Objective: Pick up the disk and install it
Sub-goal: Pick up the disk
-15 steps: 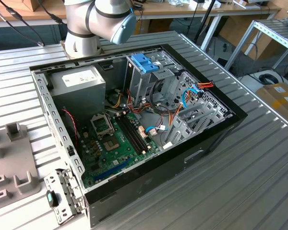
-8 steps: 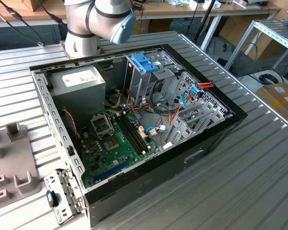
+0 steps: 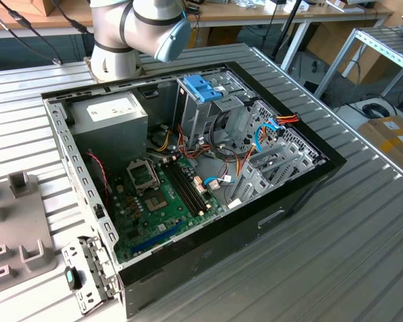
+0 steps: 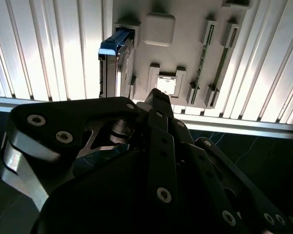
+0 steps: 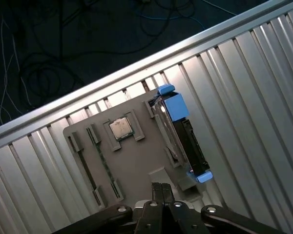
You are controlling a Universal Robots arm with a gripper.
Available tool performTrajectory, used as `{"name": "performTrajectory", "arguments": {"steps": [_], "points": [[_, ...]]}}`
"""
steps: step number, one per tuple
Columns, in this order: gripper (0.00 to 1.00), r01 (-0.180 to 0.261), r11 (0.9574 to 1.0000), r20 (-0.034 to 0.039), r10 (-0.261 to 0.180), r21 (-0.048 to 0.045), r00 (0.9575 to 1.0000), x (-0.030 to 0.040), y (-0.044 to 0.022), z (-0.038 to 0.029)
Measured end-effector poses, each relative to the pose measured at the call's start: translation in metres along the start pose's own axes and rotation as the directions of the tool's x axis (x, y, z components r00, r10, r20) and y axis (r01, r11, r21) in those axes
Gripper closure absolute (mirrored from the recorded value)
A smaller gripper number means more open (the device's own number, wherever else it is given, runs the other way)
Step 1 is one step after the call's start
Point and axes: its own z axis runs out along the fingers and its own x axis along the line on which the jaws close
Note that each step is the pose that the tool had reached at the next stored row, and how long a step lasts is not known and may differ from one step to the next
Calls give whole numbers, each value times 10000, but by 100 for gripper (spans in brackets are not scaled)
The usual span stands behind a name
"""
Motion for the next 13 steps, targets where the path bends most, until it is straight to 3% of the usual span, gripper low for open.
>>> {"name": "performTrajectory", "arguments": {"steps": [13], "points": [[89, 521, 9986, -8, -521, -14, 9986, 0, 0, 0]]}}
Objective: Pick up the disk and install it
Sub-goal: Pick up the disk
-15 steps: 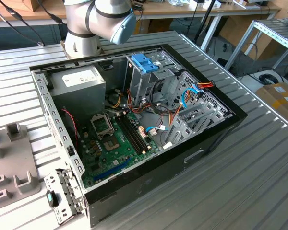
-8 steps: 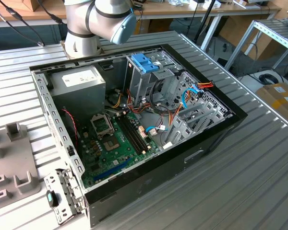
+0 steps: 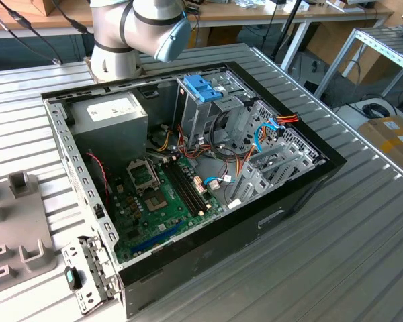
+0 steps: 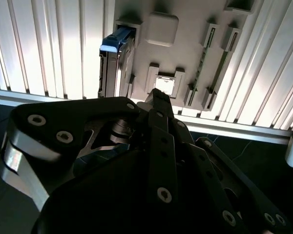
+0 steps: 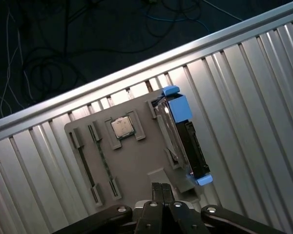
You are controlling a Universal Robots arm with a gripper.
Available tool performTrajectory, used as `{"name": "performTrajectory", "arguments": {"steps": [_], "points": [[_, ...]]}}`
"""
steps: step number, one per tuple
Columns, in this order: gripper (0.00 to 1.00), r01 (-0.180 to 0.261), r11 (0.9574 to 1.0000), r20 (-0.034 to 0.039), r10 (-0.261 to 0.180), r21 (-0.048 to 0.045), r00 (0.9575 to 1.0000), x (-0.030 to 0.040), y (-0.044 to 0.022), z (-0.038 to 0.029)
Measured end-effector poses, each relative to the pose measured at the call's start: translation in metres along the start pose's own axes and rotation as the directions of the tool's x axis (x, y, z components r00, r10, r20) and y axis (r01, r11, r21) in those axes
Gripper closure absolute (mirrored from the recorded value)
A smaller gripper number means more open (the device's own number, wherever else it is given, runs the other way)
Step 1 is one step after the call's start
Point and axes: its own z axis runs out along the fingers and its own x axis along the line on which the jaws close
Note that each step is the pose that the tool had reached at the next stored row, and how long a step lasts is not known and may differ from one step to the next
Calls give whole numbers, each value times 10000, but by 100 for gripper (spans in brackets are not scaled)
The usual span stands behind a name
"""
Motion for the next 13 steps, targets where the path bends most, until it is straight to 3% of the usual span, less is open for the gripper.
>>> {"name": "performTrajectory", "arguments": {"steps": [13], "points": [[89, 604, 9982, -9, -604, -17, 9982, 0, 0, 0]]}}
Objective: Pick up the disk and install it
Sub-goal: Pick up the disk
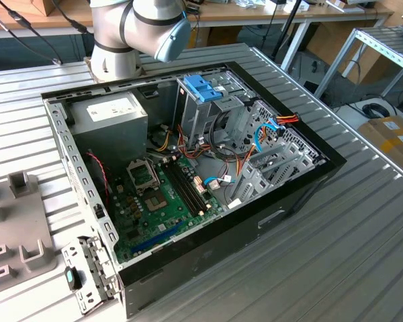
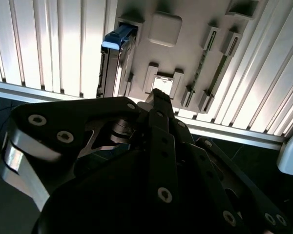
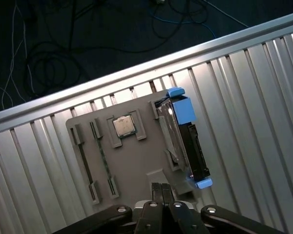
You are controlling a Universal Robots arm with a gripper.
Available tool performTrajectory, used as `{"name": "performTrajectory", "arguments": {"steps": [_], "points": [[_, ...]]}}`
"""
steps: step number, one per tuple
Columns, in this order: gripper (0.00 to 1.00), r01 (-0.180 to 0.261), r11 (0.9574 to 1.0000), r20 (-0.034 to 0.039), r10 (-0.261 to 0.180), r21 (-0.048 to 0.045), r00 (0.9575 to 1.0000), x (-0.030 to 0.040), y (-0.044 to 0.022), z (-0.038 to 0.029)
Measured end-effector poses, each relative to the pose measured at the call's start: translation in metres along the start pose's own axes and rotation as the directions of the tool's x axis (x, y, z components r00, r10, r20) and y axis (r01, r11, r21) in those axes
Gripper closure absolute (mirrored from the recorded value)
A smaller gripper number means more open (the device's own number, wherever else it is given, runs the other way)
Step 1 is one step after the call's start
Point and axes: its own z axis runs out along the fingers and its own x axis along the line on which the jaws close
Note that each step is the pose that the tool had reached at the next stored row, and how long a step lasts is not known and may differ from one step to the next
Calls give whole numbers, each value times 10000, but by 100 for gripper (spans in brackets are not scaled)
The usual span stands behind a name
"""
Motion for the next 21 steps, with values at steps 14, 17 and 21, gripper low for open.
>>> {"name": "performTrajectory", "arguments": {"steps": [14, 17, 21], "points": [[89, 723, 9974, -11, -723, -20, 9974, 0, 0, 0], [89, 831, 9965, -12, -831, -23, 9965, 0, 0, 0], [89, 996, 9950, -15, -996, -28, 9950, 0, 0, 0]]}}
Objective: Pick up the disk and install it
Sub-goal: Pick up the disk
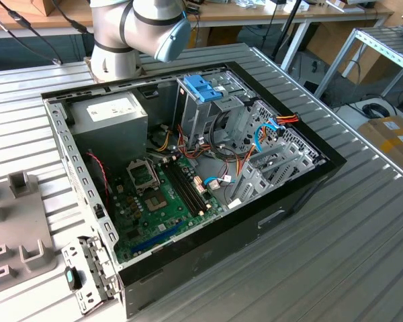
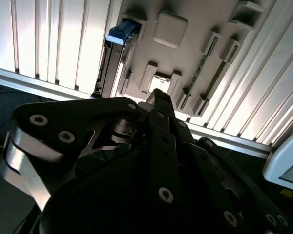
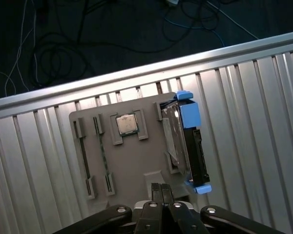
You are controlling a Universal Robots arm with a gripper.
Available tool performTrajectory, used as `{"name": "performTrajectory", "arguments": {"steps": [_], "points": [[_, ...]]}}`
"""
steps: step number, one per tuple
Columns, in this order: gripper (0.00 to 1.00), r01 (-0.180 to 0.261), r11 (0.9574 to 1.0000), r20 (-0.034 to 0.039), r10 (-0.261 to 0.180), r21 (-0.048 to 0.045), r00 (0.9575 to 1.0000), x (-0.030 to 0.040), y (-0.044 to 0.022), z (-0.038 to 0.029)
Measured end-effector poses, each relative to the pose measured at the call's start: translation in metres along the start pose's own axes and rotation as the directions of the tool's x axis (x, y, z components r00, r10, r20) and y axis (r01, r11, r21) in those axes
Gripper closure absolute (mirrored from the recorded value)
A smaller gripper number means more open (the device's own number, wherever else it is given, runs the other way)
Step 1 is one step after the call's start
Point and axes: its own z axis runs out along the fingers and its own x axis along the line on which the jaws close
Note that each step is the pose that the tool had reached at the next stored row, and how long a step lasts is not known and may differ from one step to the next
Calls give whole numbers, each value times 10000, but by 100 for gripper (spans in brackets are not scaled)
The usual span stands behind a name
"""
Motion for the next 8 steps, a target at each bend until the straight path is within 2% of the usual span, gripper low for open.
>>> {"name": "performTrajectory", "arguments": {"steps": [8], "points": [[89, 329, 9995, -5, -329, -9, 9995, 0, 0, 0]]}}
